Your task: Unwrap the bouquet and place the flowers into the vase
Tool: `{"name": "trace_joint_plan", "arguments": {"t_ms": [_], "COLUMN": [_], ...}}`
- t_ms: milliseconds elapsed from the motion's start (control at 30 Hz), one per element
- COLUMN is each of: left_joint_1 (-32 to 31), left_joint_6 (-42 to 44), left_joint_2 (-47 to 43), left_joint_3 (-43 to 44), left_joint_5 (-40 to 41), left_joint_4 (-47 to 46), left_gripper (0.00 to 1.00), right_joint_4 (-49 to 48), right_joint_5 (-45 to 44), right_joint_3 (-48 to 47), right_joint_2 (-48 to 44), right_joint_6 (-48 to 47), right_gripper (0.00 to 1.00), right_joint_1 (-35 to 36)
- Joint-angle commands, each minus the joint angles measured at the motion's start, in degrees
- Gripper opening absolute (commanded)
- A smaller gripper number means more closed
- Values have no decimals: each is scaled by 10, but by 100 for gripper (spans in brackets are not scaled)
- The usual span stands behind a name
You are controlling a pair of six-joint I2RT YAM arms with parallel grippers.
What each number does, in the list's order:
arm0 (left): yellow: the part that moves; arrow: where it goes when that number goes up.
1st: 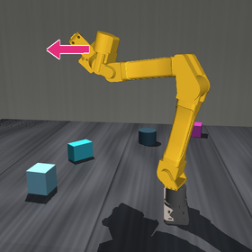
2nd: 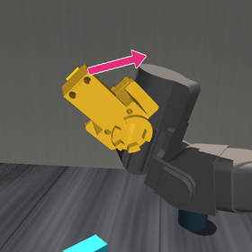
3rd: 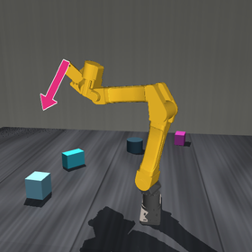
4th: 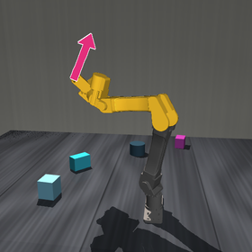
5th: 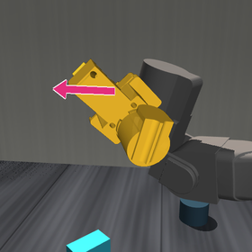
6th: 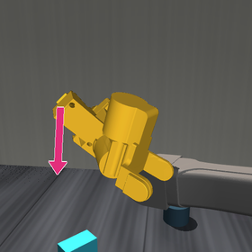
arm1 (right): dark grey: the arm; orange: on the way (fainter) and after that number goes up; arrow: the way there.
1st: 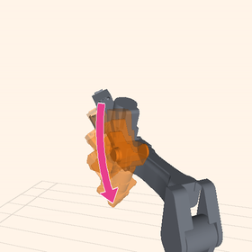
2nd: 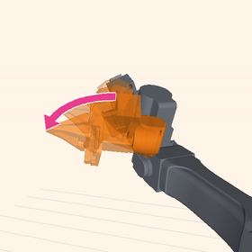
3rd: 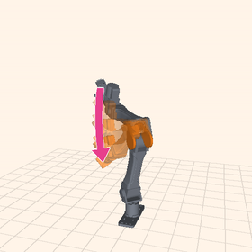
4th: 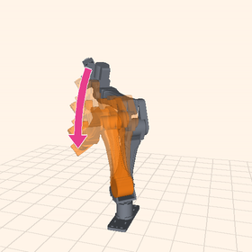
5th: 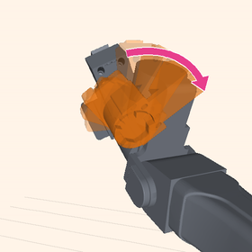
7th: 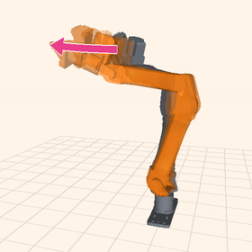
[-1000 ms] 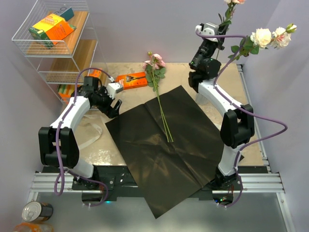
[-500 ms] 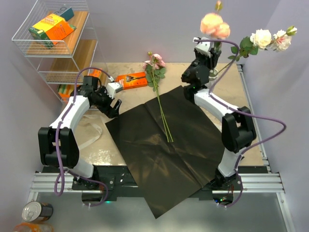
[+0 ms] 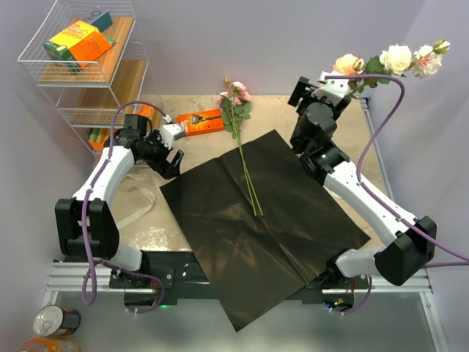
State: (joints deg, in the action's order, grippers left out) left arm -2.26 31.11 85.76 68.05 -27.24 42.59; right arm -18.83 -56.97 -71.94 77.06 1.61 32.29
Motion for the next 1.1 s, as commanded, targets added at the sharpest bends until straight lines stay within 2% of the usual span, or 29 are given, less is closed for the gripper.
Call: {"name": "trace_joint_plan", "arguments": {"t_ms": [0,133,233,300,367,467,533,600,633,733,1067], "left_joint_1": [6,5,5,5,5,5,5,5,6,5,9], "left_joint_6": [-1,-4,-8,-11,-13,-13,-13,-11,-11,-7,-3], "left_joint_2": [-23,-27,-29,-29,-30,-31,-31,-29,-29,-29,-7], "left_joint_3": [25,27,27,28,29,26,24,23,22,17,11], "left_joint_5": [-13,-12,-17,-22,-21,-19,-19,-19,-18,-14,-25], "left_joint_4": [5,6,7,8,9,7,8,7,8,4,-13], "left_gripper": [93,93,93,93,93,93,93,93,93,93,93], "right_joint_4": [96,127,139,156,220,325,356,364,359,338,327], "right_joint_5": [64,135,269,354,390,404,394,388,384,379,362], "right_joint_3": [-40,-49,-51,-76,-111,-239,-271,-308,-315,-330,-396], "right_joint_2": [-12,-31,-31,-14,45,164,242,287,305,360,527], "right_joint_6": [23,-8,-13,-36,-39,-34,-27,-25,-25,-20,38], "right_gripper": [86,86,81,80,79,74,69,62,55,46,41], "right_joint_1": [31,74,98,103,104,104,103,101,101,97,28]}}
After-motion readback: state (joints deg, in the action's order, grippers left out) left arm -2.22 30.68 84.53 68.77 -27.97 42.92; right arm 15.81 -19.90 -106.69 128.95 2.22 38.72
